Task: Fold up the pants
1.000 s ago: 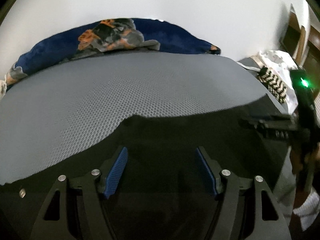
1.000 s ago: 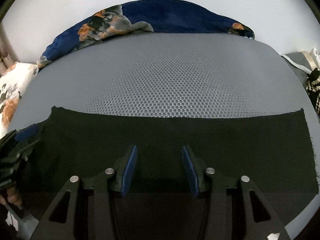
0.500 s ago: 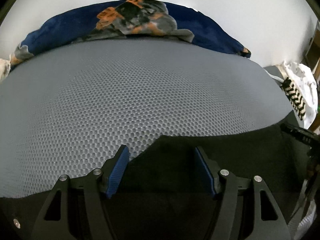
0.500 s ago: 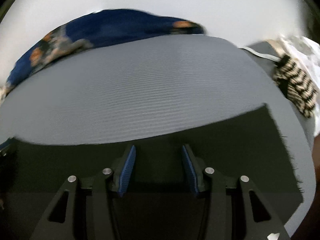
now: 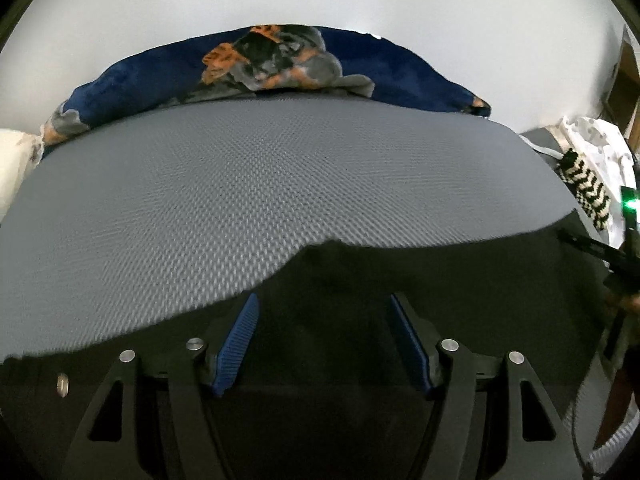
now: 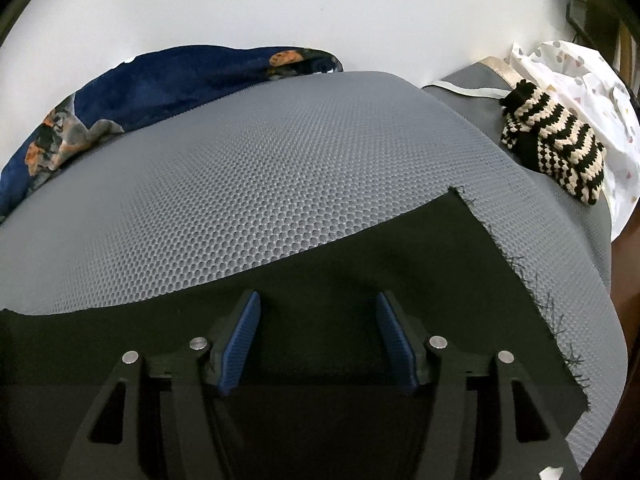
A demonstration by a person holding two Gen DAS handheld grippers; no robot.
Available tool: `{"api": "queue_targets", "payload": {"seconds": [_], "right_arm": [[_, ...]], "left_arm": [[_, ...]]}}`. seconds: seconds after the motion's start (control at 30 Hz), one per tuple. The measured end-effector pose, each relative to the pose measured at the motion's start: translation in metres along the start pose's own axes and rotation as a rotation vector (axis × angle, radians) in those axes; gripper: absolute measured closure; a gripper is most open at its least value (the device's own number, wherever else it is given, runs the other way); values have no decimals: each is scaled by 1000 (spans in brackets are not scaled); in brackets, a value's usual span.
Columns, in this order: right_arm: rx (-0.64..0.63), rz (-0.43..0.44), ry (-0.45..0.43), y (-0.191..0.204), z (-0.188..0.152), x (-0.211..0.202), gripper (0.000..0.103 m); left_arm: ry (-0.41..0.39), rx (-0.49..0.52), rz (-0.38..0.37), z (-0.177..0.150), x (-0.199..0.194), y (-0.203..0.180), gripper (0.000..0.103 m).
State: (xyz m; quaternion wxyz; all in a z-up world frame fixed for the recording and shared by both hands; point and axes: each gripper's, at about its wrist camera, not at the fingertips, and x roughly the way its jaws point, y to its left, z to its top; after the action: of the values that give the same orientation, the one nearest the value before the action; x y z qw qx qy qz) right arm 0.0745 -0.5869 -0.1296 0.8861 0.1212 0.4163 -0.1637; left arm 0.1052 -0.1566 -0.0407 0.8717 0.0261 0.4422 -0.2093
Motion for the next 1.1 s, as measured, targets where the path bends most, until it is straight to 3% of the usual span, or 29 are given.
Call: {"api": "queue_targets", "payload": {"seconds": [0.23, 0.5, 0.7, 0.87, 0.97, 1.1], "right_arm": [[-1, 15, -16, -2, -2, -1, 45], [-34, 55, 7, -13, 0, -3, 44], [-57, 15, 31, -48, 0, -5, 44], [2, -17, 69, -98, -2, -8, 42], [71, 54, 99, -129, 1, -11, 42], [160, 212, 156, -162, 1, -11, 42]], "left_arm": [[44, -55, 6, -33, -19, -12, 36], [88, -53, 18, -53, -14, -29, 36], [96, -42, 22, -61, -14, -33, 34], [94, -30, 28, -61, -13, -34, 33], [90, -11, 36, -63, -11, -37, 30], [87, 23, 54, -65, -9, -43, 26]]}}
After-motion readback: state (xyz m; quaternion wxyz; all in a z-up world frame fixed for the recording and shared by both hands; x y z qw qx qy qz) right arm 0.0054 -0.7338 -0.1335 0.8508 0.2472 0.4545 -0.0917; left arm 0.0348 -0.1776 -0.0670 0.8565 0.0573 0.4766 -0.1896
